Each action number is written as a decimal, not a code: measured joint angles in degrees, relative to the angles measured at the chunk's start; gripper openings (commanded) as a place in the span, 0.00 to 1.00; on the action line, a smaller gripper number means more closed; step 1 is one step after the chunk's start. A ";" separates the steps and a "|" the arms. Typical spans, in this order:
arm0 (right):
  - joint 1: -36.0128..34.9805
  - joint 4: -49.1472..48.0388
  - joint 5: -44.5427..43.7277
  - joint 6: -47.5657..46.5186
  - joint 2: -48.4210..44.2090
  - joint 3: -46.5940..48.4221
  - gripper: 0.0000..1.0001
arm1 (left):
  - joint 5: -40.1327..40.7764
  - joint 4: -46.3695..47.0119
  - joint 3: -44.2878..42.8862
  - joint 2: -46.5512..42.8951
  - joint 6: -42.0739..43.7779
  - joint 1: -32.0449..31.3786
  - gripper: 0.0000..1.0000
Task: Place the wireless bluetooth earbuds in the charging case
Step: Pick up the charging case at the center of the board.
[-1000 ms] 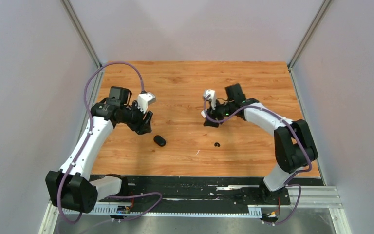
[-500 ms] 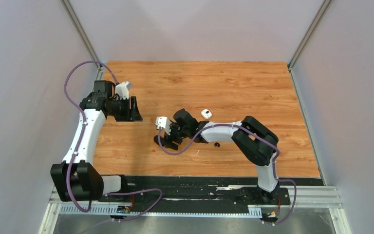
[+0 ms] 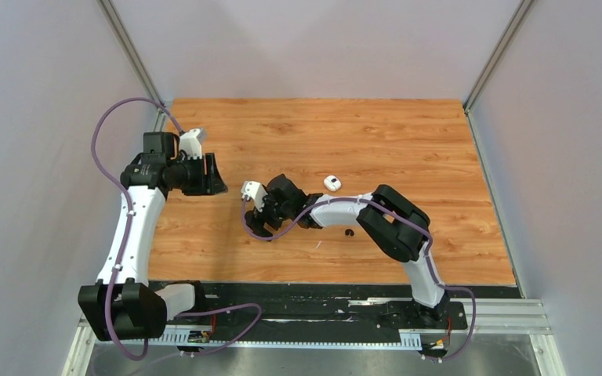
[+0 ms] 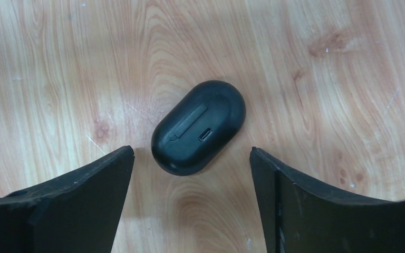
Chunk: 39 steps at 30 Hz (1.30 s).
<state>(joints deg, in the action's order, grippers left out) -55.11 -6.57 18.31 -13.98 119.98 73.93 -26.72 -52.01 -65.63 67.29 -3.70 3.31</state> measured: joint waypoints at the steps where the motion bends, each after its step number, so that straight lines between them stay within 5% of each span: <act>1: -0.09 -0.07 0.02 0.96 0.22 0.00 0.99 | -0.02 -0.02 0.00 -0.11 -0.02 0.07 0.61; 8: -0.42 0.37 -0.44 12.46 1.99 3.50 1.00 | -0.46 -0.07 0.37 -0.63 -0.07 0.20 0.61; 13: -2.16 0.72 -7.91 17.92 3.58 6.01 0.65 | -0.98 -0.11 0.44 -0.81 -0.13 0.20 0.61; 26: -2.95 -5.46 -13.75 11.74 -0.57 -3.56 0.63 | -2.78 0.90 1.01 -0.79 -1.16 0.20 0.60; 32: -2.89 -7.89 -11.80 6.12 -0.85 -5.18 0.37 | -3.50 1.86 1.88 -0.72 -1.18 0.20 0.60; 35: -2.84 -7.96 -10.10 3.56 -0.85 -5.20 0.01 | -3.78 2.21 1.88 -0.72 -1.11 0.20 0.60; 39: -2.47 -8.02 -7.21 -0.04 -0.85 -5.20 0.00 | -4.33 2.21 1.97 -0.76 -0.26 0.20 0.59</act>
<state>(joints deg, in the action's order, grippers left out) -57.58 -14.59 11.09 -14.02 119.13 68.73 -31.05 -49.80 -63.66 66.52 -3.97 3.51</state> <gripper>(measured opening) 0.387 0.596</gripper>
